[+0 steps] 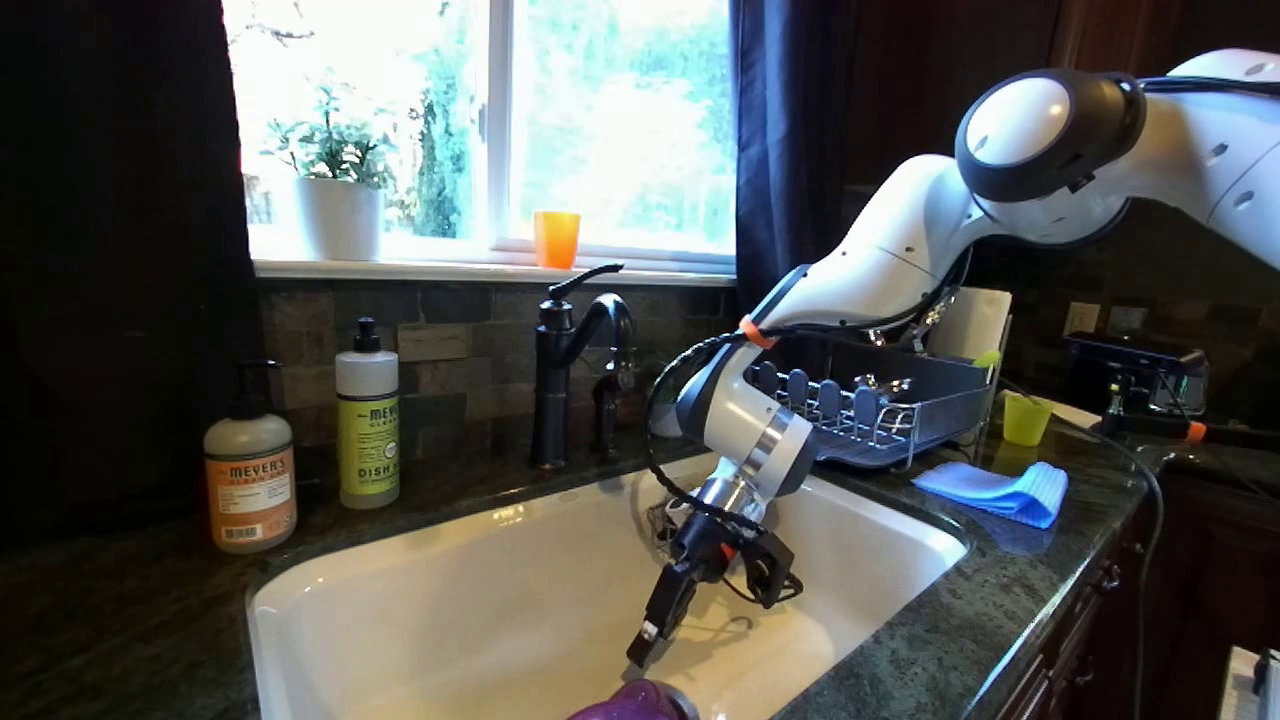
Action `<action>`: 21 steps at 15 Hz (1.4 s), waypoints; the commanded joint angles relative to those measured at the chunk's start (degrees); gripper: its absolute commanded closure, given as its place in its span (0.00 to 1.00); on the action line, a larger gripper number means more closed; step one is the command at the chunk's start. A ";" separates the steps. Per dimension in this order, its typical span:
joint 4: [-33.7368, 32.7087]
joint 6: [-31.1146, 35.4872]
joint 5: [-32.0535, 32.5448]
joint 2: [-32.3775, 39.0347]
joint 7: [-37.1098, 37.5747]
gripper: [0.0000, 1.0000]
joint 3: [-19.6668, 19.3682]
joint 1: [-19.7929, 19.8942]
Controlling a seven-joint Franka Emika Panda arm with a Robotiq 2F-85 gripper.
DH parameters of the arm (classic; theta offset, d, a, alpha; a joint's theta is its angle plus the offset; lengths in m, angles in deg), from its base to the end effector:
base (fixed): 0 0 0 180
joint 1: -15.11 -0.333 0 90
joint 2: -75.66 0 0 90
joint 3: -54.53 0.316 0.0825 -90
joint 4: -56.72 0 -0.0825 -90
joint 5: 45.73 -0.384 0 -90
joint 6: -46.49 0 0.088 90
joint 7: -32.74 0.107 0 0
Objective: Move the purple plate to the left then put the purple cup on the right side of the sink.
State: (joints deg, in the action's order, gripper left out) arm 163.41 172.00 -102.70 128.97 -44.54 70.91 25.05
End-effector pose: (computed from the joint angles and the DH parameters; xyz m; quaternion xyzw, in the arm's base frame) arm 0.5456 0.1046 0.0168 -0.8432 -0.2318 -0.0120 0.4850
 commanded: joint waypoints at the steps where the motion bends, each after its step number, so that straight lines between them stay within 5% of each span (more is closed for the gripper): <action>1: -1.73 -8.69 -1.47 1.41 -3.70 1.00 -0.78 0.15; 4: -1.75 -11.27 -0.55 0.67 -2.09 1.00 -3.06 -2.47; 5: -1.15 -9.56 -1.04 -0.04 -0.73 0.74 -3.68 -3.89; 7: -0.34 -5.74 -1.56 -0.68 1.77 0.68 -5.20 -6.20; 16: 0.21 14.72 8.53 -2.30 19.80 0.01 -7.90 -19.19; 21: 3.73 22.02 25.51 -7.50 38.08 0.00 -8.43 -25.35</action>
State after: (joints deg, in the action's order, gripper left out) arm 163.20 190.54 -86.24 125.85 -16.45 63.95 3.12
